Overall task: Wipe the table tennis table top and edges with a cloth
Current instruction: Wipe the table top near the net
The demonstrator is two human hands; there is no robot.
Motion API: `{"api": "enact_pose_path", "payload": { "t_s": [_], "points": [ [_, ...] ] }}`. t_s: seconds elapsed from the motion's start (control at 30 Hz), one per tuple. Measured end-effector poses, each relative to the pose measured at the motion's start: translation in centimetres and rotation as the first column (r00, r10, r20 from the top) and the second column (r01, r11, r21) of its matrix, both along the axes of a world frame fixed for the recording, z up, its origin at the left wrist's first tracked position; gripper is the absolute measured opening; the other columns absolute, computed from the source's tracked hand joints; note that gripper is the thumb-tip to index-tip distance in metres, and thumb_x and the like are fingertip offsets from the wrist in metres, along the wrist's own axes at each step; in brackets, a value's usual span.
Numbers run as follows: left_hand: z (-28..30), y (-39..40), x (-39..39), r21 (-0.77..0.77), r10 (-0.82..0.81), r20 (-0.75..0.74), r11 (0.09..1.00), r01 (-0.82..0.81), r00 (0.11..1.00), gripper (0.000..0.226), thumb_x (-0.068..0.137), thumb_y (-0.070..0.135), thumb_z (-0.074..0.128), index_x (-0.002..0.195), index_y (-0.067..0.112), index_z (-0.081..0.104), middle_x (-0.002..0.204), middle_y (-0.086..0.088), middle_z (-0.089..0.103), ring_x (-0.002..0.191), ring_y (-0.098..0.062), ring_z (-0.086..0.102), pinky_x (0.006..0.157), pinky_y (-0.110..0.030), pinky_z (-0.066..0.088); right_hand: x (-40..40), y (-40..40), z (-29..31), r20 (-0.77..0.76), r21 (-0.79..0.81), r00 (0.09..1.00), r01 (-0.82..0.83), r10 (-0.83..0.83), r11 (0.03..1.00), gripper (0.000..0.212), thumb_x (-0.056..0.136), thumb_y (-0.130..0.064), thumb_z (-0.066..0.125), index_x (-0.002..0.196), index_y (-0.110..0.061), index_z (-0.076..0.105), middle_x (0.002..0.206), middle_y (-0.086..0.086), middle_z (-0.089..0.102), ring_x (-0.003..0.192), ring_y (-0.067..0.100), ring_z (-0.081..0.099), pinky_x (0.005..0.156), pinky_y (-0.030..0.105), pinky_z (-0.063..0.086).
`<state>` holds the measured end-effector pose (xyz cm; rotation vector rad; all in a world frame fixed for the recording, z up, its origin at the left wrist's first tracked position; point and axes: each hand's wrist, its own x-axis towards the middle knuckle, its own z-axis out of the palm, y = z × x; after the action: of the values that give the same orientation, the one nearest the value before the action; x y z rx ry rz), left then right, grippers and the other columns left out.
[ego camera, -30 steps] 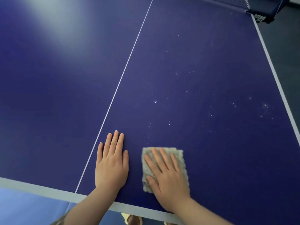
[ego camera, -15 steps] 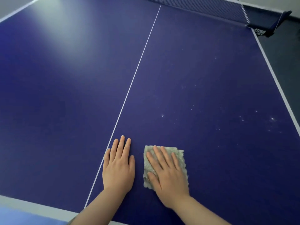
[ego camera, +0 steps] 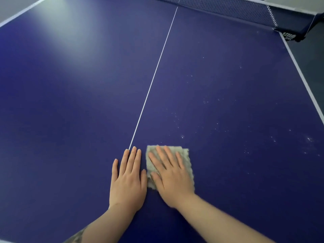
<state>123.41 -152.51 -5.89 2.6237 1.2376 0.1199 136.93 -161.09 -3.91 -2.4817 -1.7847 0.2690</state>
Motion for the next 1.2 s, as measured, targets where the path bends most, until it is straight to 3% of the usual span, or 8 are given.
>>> {"api": "enact_pose_path", "payload": {
  "t_s": [0.07, 0.27, 0.4, 0.5, 0.8, 0.9, 1.03, 1.2],
  "points": [
    [-0.1, 0.0, -0.1, 0.001, 0.007, -0.001, 1.000, -0.007, 1.000, 0.060, 0.098, 0.038, 0.026, 0.154, 0.018, 0.024, 0.160, 0.005, 0.020, 0.150, -0.013, 0.008, 0.119, -0.041, 0.007, 3.0, 3.5, -0.1, -0.002, -0.012, 0.999, -0.045, 0.045, 0.999, 0.059, 0.100, -0.049, 0.008, 0.157, -0.033, 0.005, 0.165, -0.008, 0.002, 0.153, 0.015, 0.001, 0.120, 0.039, -0.004],
    [0.0, 0.0, 0.0, -0.010, 0.008, -0.016, 1.000, -0.008, 1.000, 0.060, 0.097, 0.038, 0.027, 0.154, 0.018, 0.025, 0.160, 0.004, 0.024, 0.150, -0.015, 0.013, 0.117, -0.043, 0.010, 8.5, 0.0, -0.2, 0.079, -0.065, 0.878, 0.477, -0.472, 0.877, 0.067, 0.092, -0.054, -0.016, 0.154, -0.030, -0.015, 0.166, -0.004, -0.009, 0.152, 0.015, -0.013, 0.124, 0.040, -0.004],
    [-0.1, 0.2, -0.1, -0.010, -0.002, -0.010, 1.000, 0.002, 1.000, 0.061, 0.095, 0.036, 0.029, 0.153, 0.016, 0.028, 0.159, 0.002, 0.026, 0.148, -0.016, 0.016, 0.116, -0.045, 0.014, 1.9, -0.1, -0.1, 0.030, -0.011, 0.980, 0.198, -0.198, 0.980, 0.060, 0.103, -0.048, 0.006, 0.159, -0.028, 0.013, 0.165, -0.001, 0.014, 0.153, 0.019, 0.008, 0.120, 0.044, 0.009],
    [0.0, 0.3, 0.1, -0.013, -0.009, -0.008, 1.000, 0.009, 1.000, 0.061, 0.095, 0.036, 0.029, 0.153, 0.016, 0.028, 0.159, 0.002, 0.026, 0.149, -0.016, 0.016, 0.116, -0.045, 0.014, 2.4, 5.4, 0.1, -0.028, -0.015, 1.000, -0.012, 0.011, 1.000, 0.058, 0.103, -0.047, 0.010, 0.159, -0.030, 0.010, 0.166, -0.003, 0.009, 0.153, 0.017, 0.003, 0.122, 0.044, 0.004],
    [0.0, 0.1, 0.0, -0.017, 0.005, -0.011, 1.000, -0.005, 1.000, 0.061, 0.095, 0.036, 0.030, 0.153, 0.016, 0.029, 0.159, 0.004, 0.025, 0.148, -0.015, 0.016, 0.117, -0.044, 0.011, 9.2, 5.5, -0.3, 0.075, -0.051, 0.876, 0.480, -0.476, 0.876, 0.062, 0.098, -0.050, -0.004, 0.157, -0.030, -0.006, 0.166, -0.002, -0.006, 0.153, 0.018, -0.008, 0.124, 0.042, -0.002],
    [-0.1, 0.3, 0.1, -0.011, -0.004, -0.014, 1.000, 0.004, 1.000, 0.062, 0.094, 0.035, 0.031, 0.152, 0.014, 0.030, 0.159, 0.002, 0.025, 0.148, -0.017, 0.018, 0.117, -0.045, 0.013, 4.3, 5.9, -0.5, 0.015, 0.007, 0.971, 0.238, -0.238, 0.971, 0.061, 0.100, -0.048, 0.010, 0.158, -0.029, 0.009, 0.166, -0.001, 0.007, 0.153, 0.019, 0.002, 0.121, 0.041, -0.001],
    [0.1, 0.3, 0.1, -0.014, 0.003, -0.042, 1.000, -0.003, 0.999, 0.061, 0.096, 0.037, 0.028, 0.153, 0.017, 0.026, 0.160, 0.003, 0.024, 0.149, -0.015, 0.013, 0.118, -0.044, 0.011, 5.5, 11.8, 0.2, -0.026, -0.038, 1.000, 0.010, -0.011, 0.999, 0.059, 0.102, -0.047, 0.009, 0.158, -0.033, 0.001, 0.167, -0.006, -0.004, 0.153, 0.016, -0.009, 0.122, 0.040, -0.010],
    [0.1, 0.3, -0.1, -0.019, 0.010, -0.031, 1.000, -0.010, 0.999, 0.062, 0.095, 0.037, 0.029, 0.153, 0.016, 0.029, 0.159, 0.004, 0.026, 0.149, -0.014, 0.013, 0.119, -0.042, 0.007, 11.7, 5.8, -0.6, 0.071, -0.091, 0.855, 0.519, -0.514, 0.850, 0.060, 0.101, -0.050, -0.002, 0.156, -0.030, -0.013, 0.166, -0.002, -0.011, 0.152, 0.018, -0.012, 0.124, 0.044, -0.003]
  ]
}}
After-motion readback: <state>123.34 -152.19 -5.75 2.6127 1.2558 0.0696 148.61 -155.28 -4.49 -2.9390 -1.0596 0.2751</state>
